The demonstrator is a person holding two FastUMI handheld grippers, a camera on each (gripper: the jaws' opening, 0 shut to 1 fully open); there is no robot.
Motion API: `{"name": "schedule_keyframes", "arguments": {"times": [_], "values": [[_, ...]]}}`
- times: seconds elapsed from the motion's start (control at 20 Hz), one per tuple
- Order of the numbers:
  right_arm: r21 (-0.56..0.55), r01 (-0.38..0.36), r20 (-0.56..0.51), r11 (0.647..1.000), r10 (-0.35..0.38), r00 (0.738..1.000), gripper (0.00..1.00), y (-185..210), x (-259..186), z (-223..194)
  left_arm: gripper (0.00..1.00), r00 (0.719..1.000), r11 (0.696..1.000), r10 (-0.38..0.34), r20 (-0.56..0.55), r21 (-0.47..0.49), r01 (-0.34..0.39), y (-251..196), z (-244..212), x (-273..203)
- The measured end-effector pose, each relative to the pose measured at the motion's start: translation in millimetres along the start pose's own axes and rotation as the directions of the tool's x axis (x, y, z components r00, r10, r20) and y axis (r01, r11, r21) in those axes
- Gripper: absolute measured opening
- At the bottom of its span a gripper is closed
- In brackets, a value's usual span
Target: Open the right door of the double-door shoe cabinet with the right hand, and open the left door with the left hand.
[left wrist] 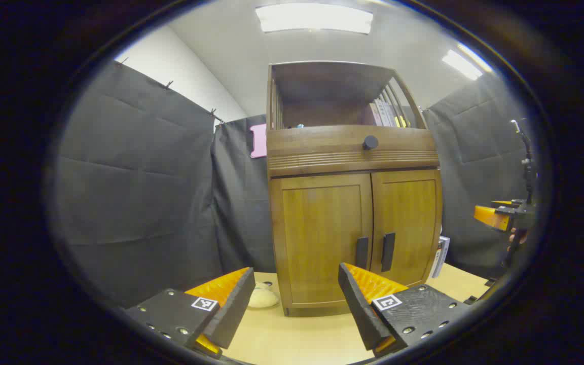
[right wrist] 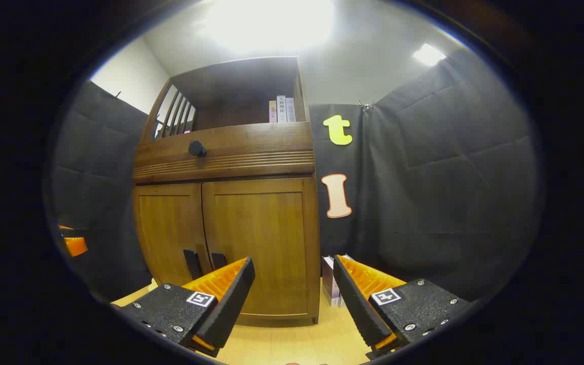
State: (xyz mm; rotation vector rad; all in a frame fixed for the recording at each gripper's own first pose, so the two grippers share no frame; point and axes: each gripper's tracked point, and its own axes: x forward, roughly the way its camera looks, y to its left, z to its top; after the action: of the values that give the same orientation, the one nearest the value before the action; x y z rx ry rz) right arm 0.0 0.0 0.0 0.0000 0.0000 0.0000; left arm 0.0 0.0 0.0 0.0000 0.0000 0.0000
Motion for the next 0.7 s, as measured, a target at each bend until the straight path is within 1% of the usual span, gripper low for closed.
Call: {"name": "schedule_keyframes", "arguments": {"times": [0.15,0.35,0.65,0.7], "values": [[-0.019,-0.014,-0.008,1.0,0.014,1.0,0.96,0,-2,-1,0.99,1.0,1.0,0.005,-0.007,-0.028,-0.005,-3,-5,-3],[-0.009,-0.04,-0.015,0.999,0.04,0.999,0.96,5,-2,-3,0.99,0.999,0.999,0.028,-0.02,-0.041,-0.028,-1,-12,-10],[-0.054,-0.077,-0.022,0.996,0.076,0.997,0.96,18,0,-4,0.99,0.998,0.995,0.051,-0.038,-0.085,-0.054,1,-20,-17],[-0.056,-0.085,-0.029,0.995,0.083,0.996,0.96,20,0,-6,0.94,0.998,0.994,0.056,-0.042,-0.093,-0.059,1,-22,-18]]}}
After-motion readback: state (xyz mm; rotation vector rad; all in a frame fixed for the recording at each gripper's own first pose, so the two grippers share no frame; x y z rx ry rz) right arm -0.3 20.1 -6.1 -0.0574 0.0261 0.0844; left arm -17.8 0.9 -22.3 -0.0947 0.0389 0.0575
